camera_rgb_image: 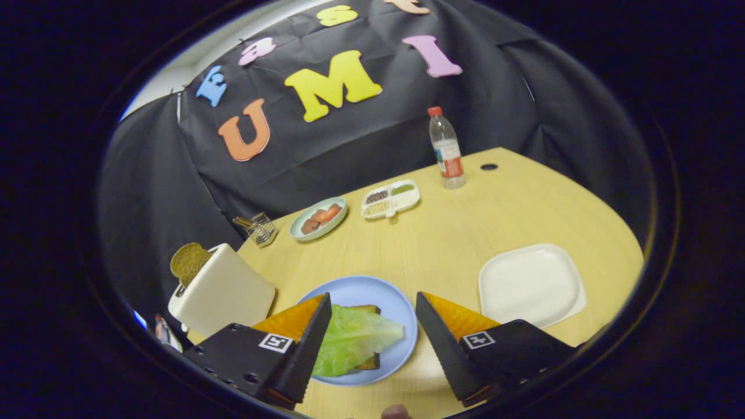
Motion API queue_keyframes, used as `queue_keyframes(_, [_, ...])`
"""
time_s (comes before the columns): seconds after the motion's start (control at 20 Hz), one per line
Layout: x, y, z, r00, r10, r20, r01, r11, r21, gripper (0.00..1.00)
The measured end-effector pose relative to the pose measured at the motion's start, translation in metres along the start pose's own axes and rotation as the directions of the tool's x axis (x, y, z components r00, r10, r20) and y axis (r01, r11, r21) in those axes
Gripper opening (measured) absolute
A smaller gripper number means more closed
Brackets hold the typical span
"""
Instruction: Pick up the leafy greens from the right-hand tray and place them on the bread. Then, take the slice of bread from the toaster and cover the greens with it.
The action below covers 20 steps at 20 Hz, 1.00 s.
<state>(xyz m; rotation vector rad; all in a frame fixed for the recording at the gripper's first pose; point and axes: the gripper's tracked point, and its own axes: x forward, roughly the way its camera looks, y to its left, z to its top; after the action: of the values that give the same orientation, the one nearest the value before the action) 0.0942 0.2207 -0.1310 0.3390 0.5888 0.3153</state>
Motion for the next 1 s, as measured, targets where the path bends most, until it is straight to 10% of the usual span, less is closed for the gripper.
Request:
queue_keyframes(0.5, [-0.043, 0.204, 0.056, 0.965, 0.145, 0.216, -0.092, 0.966, -0.24, 0.95])
queue_keyframes(1.0, [0.021, 0.311, -0.011, 0.975, 0.141, 0.17, -0.072, 0.931, -0.358, 0.95])
